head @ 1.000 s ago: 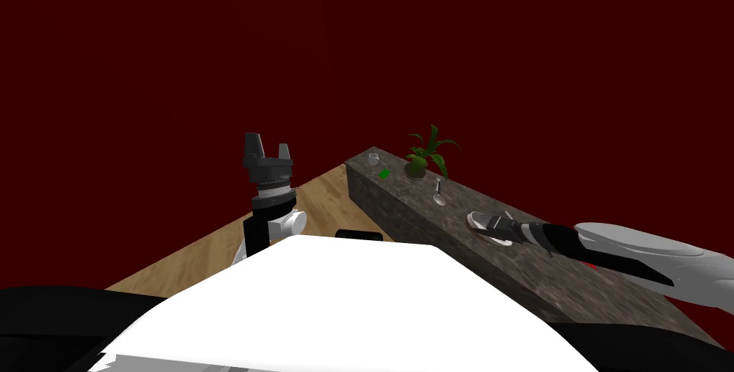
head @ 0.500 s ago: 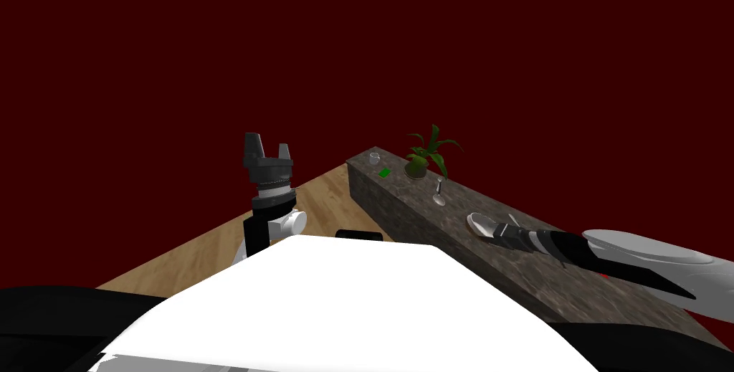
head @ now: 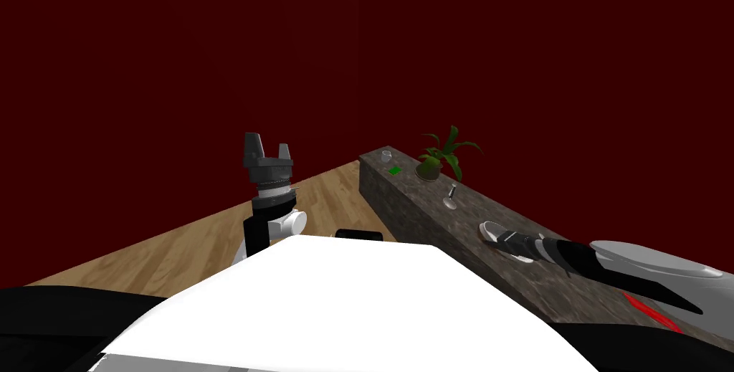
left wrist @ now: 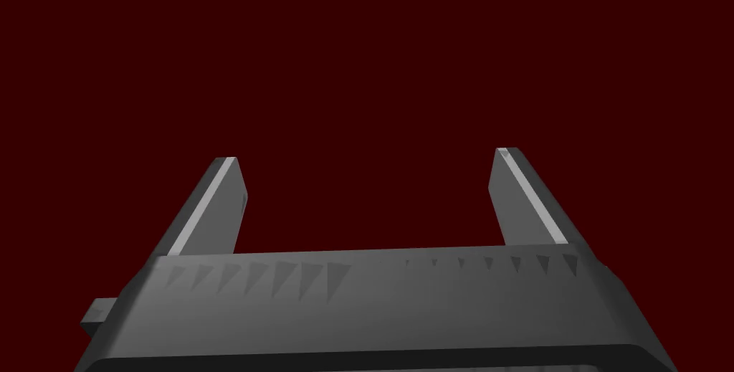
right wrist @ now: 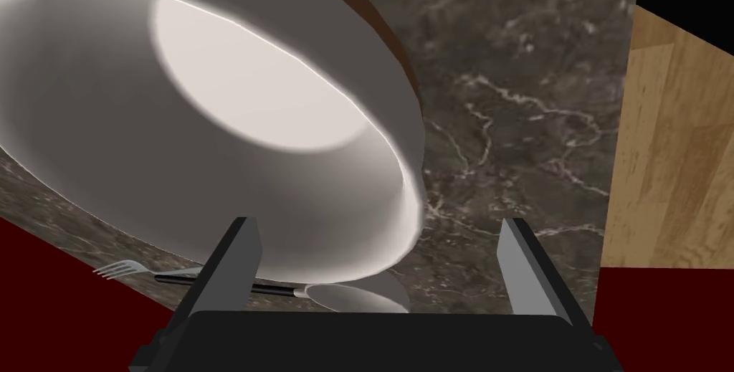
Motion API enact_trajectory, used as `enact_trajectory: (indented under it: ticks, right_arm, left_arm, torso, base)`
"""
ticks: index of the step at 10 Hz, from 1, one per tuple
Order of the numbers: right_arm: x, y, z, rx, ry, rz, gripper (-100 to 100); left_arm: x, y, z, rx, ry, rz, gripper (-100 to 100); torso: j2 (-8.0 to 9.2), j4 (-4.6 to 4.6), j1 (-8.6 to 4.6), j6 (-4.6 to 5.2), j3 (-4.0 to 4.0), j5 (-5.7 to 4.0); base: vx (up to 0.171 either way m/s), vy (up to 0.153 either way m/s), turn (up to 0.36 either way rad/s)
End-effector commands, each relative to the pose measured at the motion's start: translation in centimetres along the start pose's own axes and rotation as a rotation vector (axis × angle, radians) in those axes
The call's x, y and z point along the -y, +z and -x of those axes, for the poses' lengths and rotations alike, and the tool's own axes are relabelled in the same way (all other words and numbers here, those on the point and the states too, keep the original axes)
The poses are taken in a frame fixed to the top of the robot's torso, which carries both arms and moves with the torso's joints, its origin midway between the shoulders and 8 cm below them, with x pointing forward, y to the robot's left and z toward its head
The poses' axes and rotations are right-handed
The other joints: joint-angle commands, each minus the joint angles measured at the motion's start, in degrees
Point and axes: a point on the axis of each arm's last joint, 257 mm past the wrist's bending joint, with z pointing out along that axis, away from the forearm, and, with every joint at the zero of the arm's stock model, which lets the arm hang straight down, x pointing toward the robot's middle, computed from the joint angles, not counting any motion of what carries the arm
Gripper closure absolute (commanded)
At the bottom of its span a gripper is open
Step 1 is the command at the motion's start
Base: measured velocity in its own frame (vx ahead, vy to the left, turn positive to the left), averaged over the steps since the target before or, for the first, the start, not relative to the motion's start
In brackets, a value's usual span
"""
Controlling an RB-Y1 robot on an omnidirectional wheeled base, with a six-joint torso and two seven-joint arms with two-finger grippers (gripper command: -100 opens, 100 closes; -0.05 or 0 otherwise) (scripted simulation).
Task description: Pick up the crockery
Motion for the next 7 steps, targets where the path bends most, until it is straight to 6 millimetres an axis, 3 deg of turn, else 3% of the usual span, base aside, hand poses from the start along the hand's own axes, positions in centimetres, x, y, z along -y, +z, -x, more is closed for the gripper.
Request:
enact_trajectory:
  ticks: [1,2,6,7]
  right_arm:
    - [0.00,0.00,0.00,0.000,0.000,0.000,-100]
    - [0.06,0.00,-0.05,0.000,0.004,-0.002,100]
    - [0.06,0.00,-0.06,0.000,0.006,-0.002,100]
    - [0.05,0.01,-0.08,0.000,0.006,-0.002,0]
  left_arm:
    - [0.00,0.00,0.00,0.000,0.000,0.000,0]
    - [0.00,-0.01,0.01,0.000,0.000,0.000,0]
    - [0.00,-0.01,0.01,0.000,0.000,0.000,0]
    - [0.00,-0.01,0.01,0.000,0.000,0.000,0]
  torso:
    - [0.00,0.00,0.00,0.00,0.00,0.00]
    - [-0.25,-0.04,-0.02,0.07,-0.13,0.00]
    - [-0.62,-0.16,-0.08,-0.01,-0.37,-0.02]
    - [-0.63,-0.16,-0.07,-0.02,-0.37,-0.01]
  base:
    - [-0.062,-0.004,0.050]
    - [-0.012,-0.001,-0.012]
    - [-0.002,0.000,-0.001]
    - [0.000,0.000,0.000]
